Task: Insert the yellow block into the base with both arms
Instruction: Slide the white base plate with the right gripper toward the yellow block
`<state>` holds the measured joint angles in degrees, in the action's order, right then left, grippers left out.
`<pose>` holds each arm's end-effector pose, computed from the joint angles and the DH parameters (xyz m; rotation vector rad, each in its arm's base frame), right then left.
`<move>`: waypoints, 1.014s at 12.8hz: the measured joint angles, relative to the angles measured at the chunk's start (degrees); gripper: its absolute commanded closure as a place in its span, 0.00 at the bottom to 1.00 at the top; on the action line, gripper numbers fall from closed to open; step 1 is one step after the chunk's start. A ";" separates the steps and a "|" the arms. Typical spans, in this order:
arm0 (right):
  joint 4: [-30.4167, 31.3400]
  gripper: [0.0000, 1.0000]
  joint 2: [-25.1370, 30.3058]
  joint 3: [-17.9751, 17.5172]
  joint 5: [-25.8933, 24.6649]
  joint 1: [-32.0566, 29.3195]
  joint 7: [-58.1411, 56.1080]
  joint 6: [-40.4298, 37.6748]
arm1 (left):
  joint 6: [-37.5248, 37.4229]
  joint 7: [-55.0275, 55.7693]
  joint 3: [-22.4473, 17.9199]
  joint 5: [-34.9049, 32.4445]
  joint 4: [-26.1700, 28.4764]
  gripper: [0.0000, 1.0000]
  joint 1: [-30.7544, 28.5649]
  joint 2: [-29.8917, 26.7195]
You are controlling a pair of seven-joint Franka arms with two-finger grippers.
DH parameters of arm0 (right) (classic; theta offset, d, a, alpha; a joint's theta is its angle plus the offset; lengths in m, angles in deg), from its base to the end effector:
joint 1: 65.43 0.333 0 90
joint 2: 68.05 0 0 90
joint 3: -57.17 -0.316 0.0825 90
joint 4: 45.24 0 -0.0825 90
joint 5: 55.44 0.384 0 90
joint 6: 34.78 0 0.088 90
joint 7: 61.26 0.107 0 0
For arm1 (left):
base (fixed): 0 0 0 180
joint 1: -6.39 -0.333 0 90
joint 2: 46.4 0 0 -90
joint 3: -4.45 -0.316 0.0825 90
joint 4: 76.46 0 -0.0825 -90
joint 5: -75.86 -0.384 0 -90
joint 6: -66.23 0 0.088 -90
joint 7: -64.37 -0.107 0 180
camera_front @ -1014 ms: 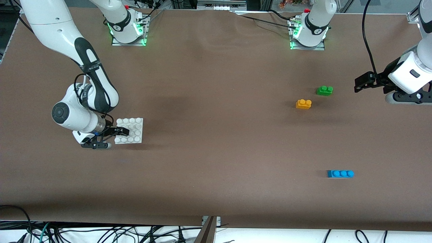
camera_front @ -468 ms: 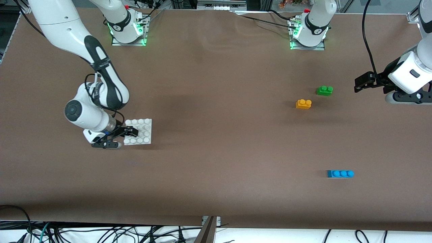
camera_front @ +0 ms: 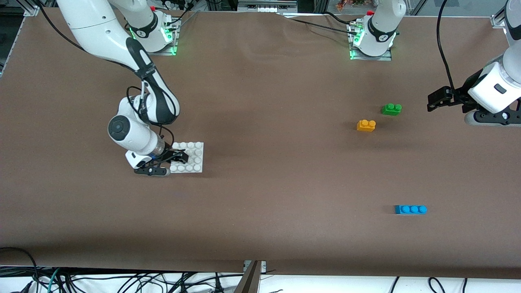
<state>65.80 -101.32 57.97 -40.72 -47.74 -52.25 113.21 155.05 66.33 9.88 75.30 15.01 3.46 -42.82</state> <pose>0.6017 0.1783 0.1868 -2.9928 0.1104 -0.0487 0.5672 -0.0222 0.5758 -3.1289 0.0155 0.1695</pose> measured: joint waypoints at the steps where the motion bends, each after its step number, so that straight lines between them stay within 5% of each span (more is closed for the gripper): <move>1: -0.09 0.35 -0.18 0.01 0.00 0.79 0.68 0.80 | 0.00 0.00 0.00 0.00 0.00 0.00 0.00 0.00; 13: -13.13 0.38 -8.70 2.07 0.00 18.41 21.77 3.70 | 0.00 0.00 0.00 0.00 0.00 0.00 0.00 0.00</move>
<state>52.67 -110.03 60.04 -40.72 -29.33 -30.48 116.91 155.05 66.33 9.88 75.31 15.01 3.46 -42.82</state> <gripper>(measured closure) 0.366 0.000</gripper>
